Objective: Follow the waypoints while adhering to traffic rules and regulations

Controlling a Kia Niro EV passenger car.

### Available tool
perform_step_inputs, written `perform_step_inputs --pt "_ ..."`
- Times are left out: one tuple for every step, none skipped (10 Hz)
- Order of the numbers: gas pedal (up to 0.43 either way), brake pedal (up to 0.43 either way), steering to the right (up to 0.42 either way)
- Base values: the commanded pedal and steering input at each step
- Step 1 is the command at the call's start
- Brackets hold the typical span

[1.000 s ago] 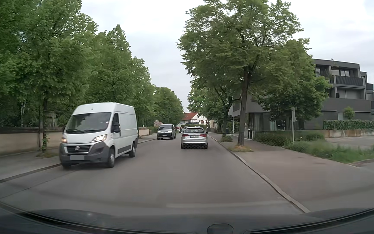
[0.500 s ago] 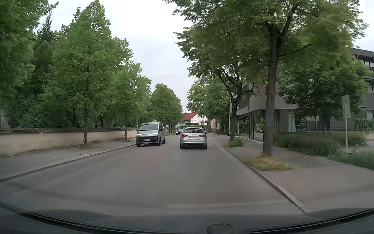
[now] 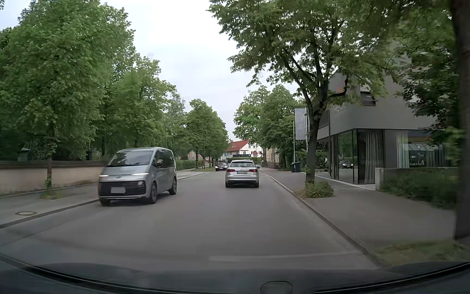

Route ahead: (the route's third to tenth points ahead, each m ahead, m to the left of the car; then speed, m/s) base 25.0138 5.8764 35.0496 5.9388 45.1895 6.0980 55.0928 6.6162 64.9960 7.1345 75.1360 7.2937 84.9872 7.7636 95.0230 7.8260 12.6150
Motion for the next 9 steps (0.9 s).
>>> perform_step_inputs --pt "0.059 0.0 -0.002" --pt "0.067 0.0 -0.002" --pt "0.087 0.0 -0.002" --pt "0.087 0.0 -0.002" --pt "0.087 0.0 -0.002" --pt "0.087 0.0 -0.002" --pt "0.087 0.0 -0.002" --pt "0.087 0.0 -0.002" --pt "0.087 0.0 -0.002"
